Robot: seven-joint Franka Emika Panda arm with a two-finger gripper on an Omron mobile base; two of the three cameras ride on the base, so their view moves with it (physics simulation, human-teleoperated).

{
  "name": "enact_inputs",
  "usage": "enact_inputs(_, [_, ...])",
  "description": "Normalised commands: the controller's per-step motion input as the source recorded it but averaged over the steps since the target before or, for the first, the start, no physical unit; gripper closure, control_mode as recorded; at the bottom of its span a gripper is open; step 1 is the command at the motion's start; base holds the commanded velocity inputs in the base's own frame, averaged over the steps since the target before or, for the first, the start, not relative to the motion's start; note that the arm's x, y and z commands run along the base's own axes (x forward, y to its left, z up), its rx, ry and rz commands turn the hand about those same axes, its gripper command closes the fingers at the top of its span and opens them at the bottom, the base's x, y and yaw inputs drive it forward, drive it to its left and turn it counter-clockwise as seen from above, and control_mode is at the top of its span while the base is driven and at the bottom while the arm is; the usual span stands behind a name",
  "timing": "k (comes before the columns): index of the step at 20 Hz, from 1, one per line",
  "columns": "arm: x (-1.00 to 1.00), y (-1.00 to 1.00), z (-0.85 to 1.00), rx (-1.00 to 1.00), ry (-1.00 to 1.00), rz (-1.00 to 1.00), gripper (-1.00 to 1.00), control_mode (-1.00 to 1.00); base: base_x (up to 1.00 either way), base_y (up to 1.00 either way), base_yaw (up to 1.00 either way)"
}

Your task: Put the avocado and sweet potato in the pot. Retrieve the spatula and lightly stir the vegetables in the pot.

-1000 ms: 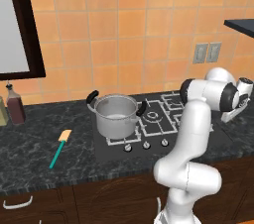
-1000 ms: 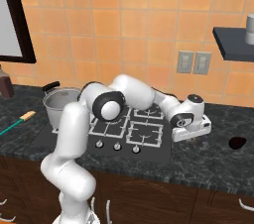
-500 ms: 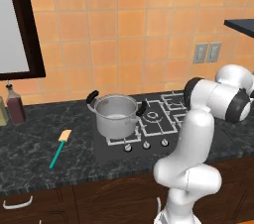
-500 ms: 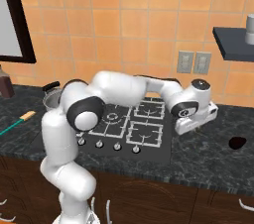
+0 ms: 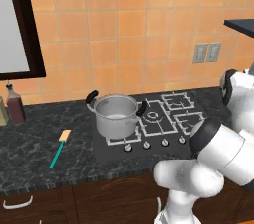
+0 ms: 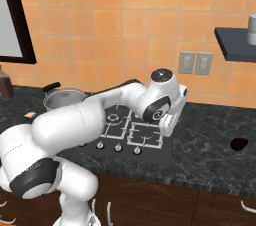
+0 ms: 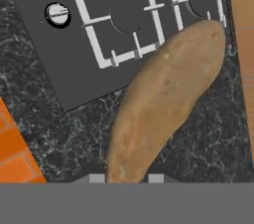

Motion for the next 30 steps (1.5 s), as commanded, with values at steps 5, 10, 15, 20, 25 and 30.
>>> enact_inputs(5, [-0.14, 1.0, 0.98, -0.42, 0.05, 0.32, 1.0, -1.0, 0.0, 0.0, 0.0])
enact_inputs(10, [0.0, 1.0, 0.97, -0.39, 0.28, 0.28, 1.0, -1.0, 0.0, 0.0, 0.0])
enact_inputs(15, [0.0, 1.0, 0.74, -0.29, 0.24, 0.29, 1.0, -1.0, 0.0, 0.0, 0.0])
enact_inputs(20, [0.0, 1.0, 0.01, -0.39, 0.03, 0.2, 1.0, -1.0, 0.0, 0.0, 0.0])
enact_inputs(25, [0.26, 1.0, 0.25, -0.32, 0.13, 0.06, 1.0, -1.0, 0.0, 0.0, 0.0])
enact_inputs(30, [0.44, 1.0, 0.25, -0.25, 0.28, 0.04, 1.0, -1.0, 0.0, 0.0, 0.0])
